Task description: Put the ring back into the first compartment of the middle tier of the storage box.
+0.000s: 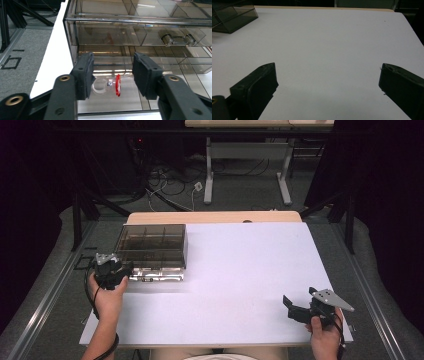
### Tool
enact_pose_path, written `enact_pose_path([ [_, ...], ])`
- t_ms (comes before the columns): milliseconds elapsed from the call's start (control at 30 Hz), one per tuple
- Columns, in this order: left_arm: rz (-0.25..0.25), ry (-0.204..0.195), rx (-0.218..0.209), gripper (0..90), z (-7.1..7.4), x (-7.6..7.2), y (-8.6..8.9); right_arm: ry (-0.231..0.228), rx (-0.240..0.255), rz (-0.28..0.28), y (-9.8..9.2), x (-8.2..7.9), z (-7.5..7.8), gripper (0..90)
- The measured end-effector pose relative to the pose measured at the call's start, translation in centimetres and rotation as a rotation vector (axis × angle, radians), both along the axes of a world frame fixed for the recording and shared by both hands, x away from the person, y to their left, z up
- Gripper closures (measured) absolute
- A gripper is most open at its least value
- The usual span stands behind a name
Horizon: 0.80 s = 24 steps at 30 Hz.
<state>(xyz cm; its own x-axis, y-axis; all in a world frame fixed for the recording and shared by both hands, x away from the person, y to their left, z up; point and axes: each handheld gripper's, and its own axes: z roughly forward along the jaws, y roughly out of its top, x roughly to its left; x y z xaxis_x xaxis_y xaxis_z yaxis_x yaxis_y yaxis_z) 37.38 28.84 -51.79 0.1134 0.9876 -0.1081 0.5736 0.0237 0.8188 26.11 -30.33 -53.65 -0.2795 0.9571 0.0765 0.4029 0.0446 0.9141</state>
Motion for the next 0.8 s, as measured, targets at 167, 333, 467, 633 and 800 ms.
enact_pose_path([
  [167,0.010,-0.024,0.005,40.0,0.2,-0.1,-0.1,0.000,0.001,0.002,0.0,0.0,0.0,1.3],
  [333,0.003,-0.044,0.016,33.9,0.7,-0.3,-0.4,0.004,-0.007,0.000,0.0,0.0,0.0,1.3],
  [467,-0.002,-0.052,0.017,31.4,1.1,-0.5,-0.6,0.000,-0.002,0.001,0.0,0.0,0.0,1.3],
  [633,-0.017,-0.092,0.008,26.6,1.9,-0.8,-0.8,0.007,-0.007,-0.001,0.0,-0.1,0.1,1.3],
  [800,-0.036,-0.097,-0.034,25.3,2.6,-1.2,-1.1,0.007,-0.005,-0.001,0.0,-0.1,0.0,1.4],
])
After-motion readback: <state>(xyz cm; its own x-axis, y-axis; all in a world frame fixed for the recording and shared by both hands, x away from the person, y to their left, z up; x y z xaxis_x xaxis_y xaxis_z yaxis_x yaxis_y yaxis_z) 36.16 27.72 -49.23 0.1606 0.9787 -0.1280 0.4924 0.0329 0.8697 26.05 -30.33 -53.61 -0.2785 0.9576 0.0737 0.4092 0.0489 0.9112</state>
